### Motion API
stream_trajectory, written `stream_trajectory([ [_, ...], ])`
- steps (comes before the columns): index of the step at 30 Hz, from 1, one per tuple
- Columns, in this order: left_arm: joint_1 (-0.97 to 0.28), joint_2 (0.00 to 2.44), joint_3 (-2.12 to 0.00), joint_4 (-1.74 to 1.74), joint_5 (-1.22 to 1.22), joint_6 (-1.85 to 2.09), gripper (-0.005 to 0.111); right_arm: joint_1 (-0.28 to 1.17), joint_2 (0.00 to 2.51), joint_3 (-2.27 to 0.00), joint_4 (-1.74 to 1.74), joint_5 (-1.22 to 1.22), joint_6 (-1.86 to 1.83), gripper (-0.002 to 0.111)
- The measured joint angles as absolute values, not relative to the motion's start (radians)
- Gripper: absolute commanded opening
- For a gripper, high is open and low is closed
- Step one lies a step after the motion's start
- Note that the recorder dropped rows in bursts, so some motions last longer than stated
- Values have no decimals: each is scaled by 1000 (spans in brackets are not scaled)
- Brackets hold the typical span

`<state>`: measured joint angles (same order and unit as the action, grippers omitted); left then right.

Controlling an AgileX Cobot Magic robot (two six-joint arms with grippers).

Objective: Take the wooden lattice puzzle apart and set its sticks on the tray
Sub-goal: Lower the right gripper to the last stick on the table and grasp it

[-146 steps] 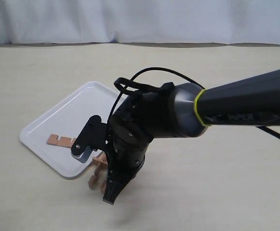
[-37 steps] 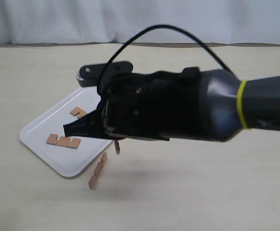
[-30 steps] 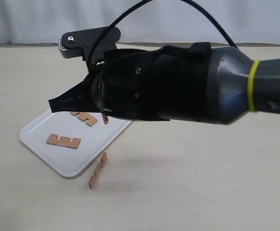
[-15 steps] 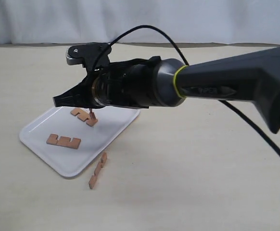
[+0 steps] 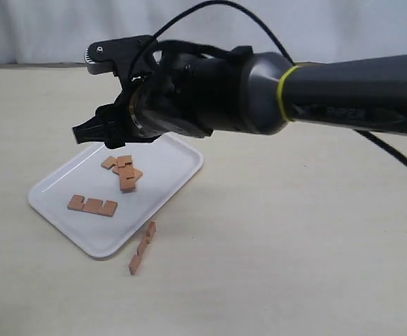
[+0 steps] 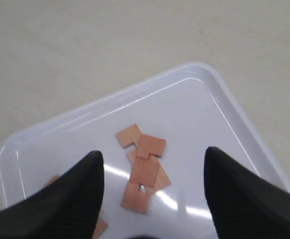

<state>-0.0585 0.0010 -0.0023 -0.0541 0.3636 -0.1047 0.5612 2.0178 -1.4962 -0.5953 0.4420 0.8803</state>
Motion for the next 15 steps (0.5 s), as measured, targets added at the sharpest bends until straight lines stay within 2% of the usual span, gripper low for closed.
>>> stream_trajectory([
  [6,-58,1,-2,-54,364,-105,0,597,1947,-1482,-364,867,641,57],
  [15,-58,1,-2,-54,364,-105,0,729,1947,-1387,-284,865,798,57],
])
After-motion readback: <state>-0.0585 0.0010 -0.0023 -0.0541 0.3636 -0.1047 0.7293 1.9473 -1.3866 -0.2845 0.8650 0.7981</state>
